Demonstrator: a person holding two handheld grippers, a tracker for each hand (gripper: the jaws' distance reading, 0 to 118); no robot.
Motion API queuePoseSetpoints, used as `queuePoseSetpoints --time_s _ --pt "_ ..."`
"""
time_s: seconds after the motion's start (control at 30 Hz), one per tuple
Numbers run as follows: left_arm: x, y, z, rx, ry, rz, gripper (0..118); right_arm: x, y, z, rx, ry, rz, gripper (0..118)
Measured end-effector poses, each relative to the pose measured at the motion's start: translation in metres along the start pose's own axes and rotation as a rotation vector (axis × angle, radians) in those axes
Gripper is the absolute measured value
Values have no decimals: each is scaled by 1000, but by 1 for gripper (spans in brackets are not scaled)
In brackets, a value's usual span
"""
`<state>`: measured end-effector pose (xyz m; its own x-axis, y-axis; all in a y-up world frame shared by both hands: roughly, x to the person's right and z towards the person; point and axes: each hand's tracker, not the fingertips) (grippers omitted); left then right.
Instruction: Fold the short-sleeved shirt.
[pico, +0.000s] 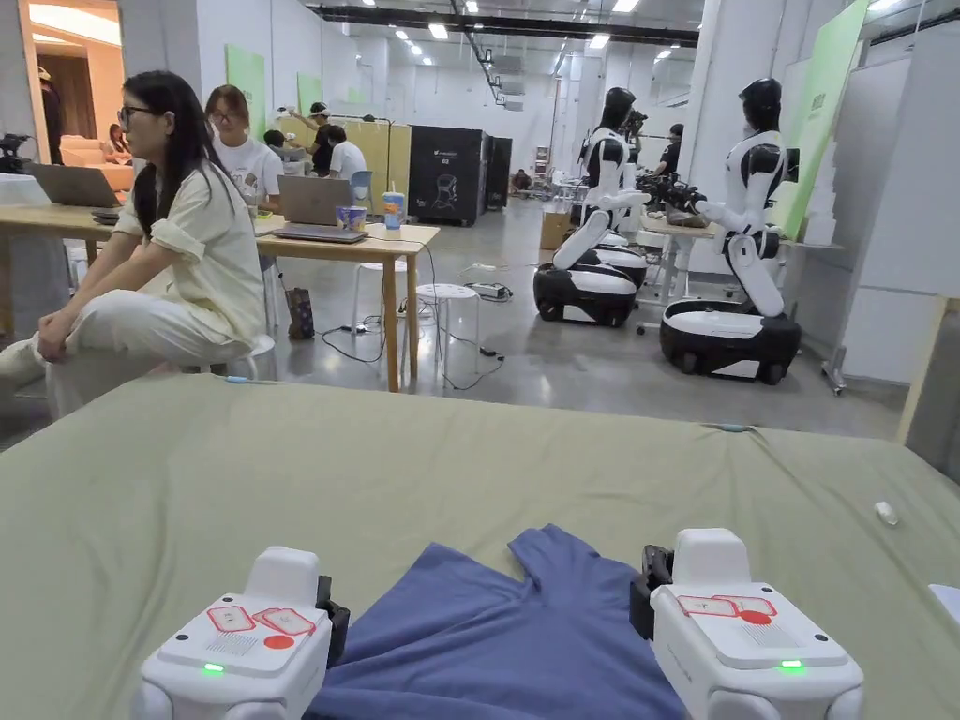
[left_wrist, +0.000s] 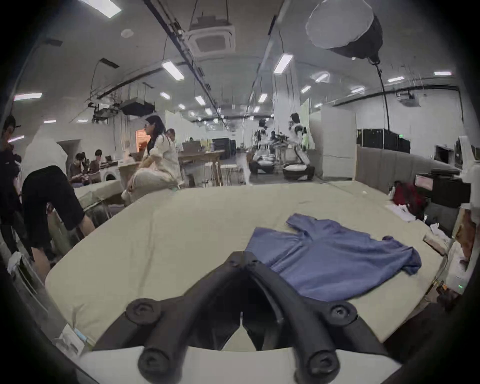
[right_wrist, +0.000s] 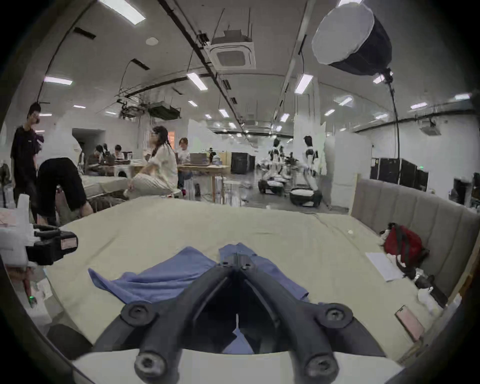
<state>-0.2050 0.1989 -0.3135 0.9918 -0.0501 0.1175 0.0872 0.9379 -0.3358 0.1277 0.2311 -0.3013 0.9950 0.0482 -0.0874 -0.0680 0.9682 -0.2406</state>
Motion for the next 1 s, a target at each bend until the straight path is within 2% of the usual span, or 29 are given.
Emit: queuePoseSetpoints --time_s 0.1,0.27,0.43,0.47,0.5,0.53,0.57,0.6,0.67,0.83,0.9,0.93,0.97,1.0 --pt "-35 1 -21 -142 71 74 0 -11 -1 -7 -10 -3 40 0" --pt "-103 -4 -73 -403 0 280 0 -23 -13 -29 -40 38 50 0" --pt "-128 -18 -120 -523 23 276 0 -27 -31 -46 -92 67 47 0" --pt "-131 -20 -127 -534 19 280 6 -26 -34 -50 -102 71 45 0" --pt "-132 -21 -132 -542 40 289 31 -26 -37 -51 -113 69 47 0" --pt "-133 -22 -137 -543 61 293 68 -25 -39 -54 -118 67 49 0" --pt "-131 -22 -140 -538 76 302 99 -24 -41 -57 -124 64 50 0" --pt "-131 -24 -145 -542 76 314 102 -24 -40 -57 -130 63 52 0" --pt "-132 -26 -153 -546 59 338 92 -22 -40 -59 -146 66 49 0" --pt "-128 -39 -173 -606 93 347 91 -16 -47 -68 -150 60 45 0" --pt "-128 -49 -182 -666 94 357 77 -15 -48 -71 -155 58 44 0" --pt "-129 -54 -185 -689 103 355 64 -14 -49 -72 -156 58 43 0" --pt "-130 -58 -186 -689 101 345 25 -12 -49 -72 -158 58 42 0" --pt "-130 -63 -186 -694 78 334 6 -10 -49 -72 -160 59 43 0"
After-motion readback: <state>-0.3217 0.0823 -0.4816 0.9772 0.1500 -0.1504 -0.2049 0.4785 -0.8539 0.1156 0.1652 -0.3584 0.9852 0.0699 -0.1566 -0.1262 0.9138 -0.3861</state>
